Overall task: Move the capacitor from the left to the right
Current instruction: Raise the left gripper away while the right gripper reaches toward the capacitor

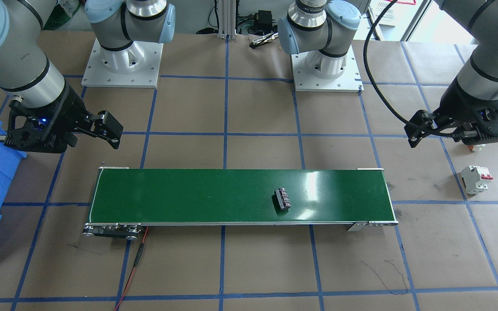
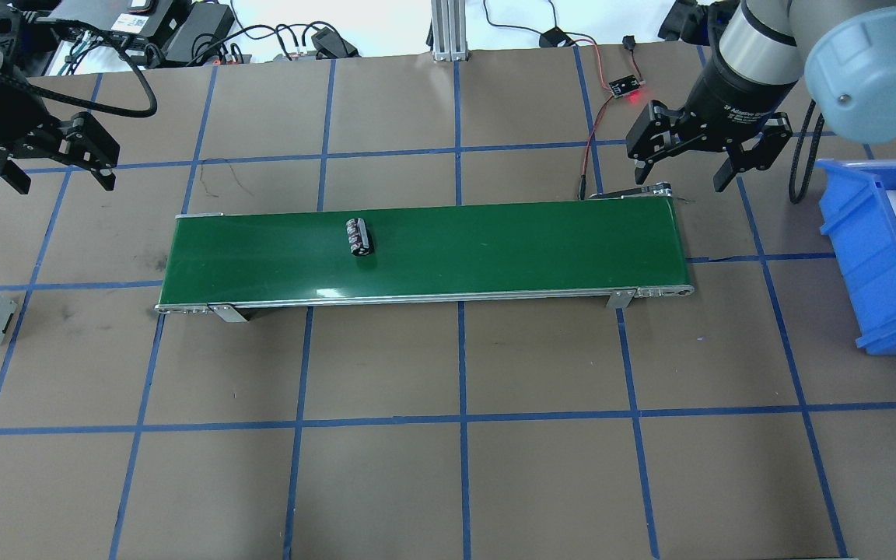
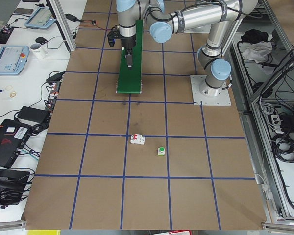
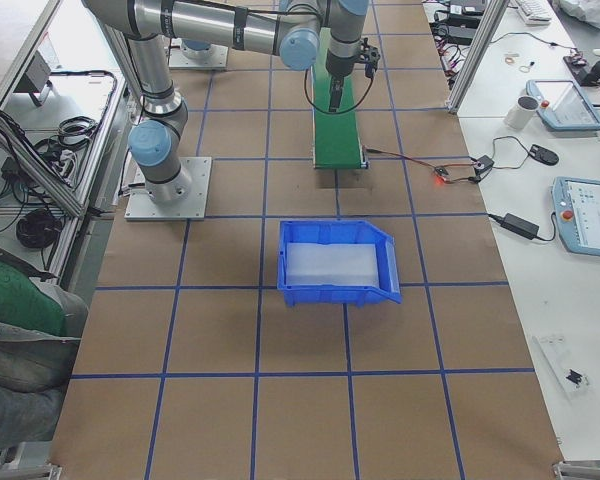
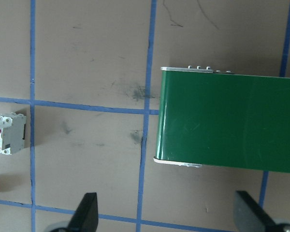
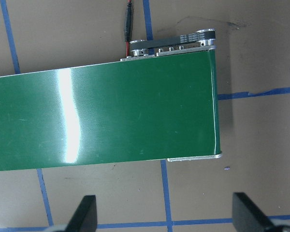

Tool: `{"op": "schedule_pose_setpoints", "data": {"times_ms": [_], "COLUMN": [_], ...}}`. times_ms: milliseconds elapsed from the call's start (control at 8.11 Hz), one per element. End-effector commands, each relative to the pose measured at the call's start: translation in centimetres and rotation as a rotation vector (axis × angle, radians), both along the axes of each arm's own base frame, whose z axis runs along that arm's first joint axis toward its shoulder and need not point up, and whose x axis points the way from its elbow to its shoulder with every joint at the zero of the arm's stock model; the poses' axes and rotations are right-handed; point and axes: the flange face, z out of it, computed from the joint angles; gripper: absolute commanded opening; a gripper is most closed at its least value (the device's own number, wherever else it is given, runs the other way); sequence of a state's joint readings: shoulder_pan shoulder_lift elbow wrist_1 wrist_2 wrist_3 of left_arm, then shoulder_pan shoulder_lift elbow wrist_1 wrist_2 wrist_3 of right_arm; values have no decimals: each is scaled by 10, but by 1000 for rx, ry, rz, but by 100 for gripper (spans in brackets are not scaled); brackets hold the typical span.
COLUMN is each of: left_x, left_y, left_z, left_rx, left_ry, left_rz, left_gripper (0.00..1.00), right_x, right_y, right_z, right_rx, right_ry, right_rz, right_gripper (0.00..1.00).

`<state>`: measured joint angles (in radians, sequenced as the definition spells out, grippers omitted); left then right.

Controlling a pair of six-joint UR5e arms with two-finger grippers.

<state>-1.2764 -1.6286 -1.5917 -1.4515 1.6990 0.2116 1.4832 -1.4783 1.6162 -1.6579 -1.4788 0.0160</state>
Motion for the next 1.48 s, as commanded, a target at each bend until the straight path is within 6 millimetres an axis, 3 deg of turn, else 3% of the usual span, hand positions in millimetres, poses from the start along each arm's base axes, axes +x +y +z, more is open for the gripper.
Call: {"op": "schedule_pose_setpoints", "data": {"times_ms": [0,247,740,987,1357], "left_x": [-20,-52,-57,-62,-64], "left_y": [10,14,15,15,18], "left_z": [12,21,22,23,26], "left_rx": [-14,-31,-34,-34,-35], "left_ry": [61,46,41,42,43], "left_rz": [-18,-74,-62,-84,-110], "left_gripper": [100,100,100,100,100], "right_x": [2,11,23,31,62], "right_y": [-10,-24,-45,-40,-33], "right_z": [-19,-35,-78,-91,-101], "right_rx": [7,-22,-58,-52,-77], "right_ry": [-10,-53,-52,-54,-105], "right_rz": [3,97,147,159,203], "right_gripper": [99,99,99,98,93]}}
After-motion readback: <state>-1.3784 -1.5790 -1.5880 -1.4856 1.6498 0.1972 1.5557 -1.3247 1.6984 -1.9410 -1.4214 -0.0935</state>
